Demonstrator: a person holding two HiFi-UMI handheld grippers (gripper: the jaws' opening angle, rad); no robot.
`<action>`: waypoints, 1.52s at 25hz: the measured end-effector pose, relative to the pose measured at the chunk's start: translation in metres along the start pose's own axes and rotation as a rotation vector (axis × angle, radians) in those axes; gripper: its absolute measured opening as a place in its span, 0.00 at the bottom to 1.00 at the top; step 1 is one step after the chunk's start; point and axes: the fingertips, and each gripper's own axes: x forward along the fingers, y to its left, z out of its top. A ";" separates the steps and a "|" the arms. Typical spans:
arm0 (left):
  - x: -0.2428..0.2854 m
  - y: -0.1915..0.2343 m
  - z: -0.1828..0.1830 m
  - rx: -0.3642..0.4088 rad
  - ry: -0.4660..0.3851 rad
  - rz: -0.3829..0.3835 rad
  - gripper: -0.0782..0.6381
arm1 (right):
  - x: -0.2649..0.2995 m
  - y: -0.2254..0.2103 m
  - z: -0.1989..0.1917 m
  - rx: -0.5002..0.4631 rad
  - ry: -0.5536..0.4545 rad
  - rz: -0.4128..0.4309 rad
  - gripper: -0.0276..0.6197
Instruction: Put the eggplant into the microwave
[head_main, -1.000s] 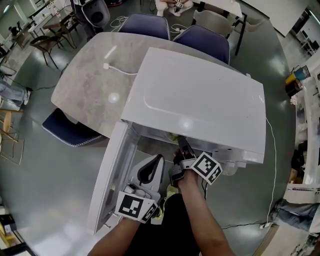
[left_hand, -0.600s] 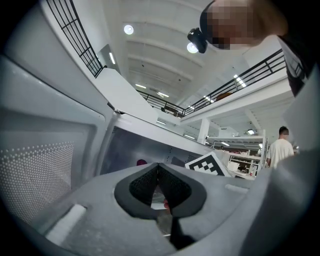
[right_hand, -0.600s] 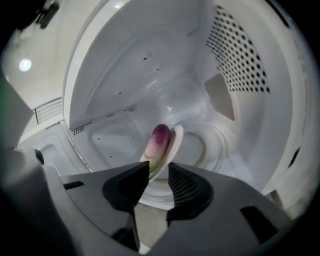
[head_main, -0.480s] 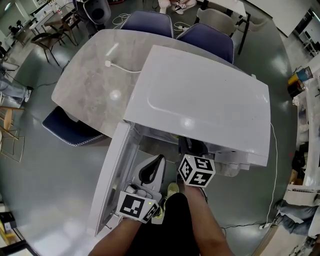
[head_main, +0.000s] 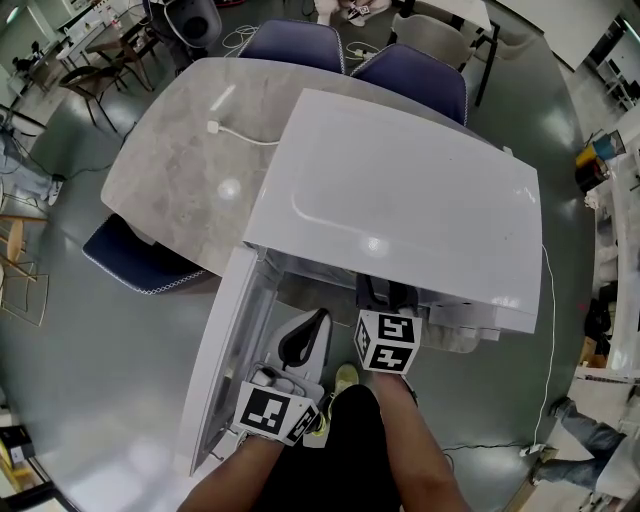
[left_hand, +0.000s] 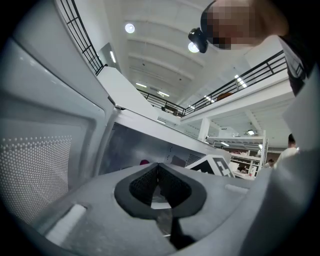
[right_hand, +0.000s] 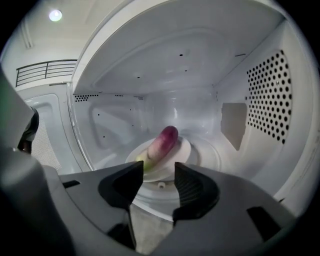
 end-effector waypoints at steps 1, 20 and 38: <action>0.000 0.000 0.000 0.000 0.002 0.000 0.12 | -0.001 0.000 0.001 -0.007 0.000 -0.001 0.32; -0.018 -0.061 0.056 -0.001 0.039 -0.055 0.12 | -0.134 0.049 0.070 -0.009 -0.101 0.169 0.11; -0.045 -0.128 0.155 0.083 -0.039 -0.118 0.12 | -0.244 0.051 0.175 -0.032 -0.272 0.172 0.05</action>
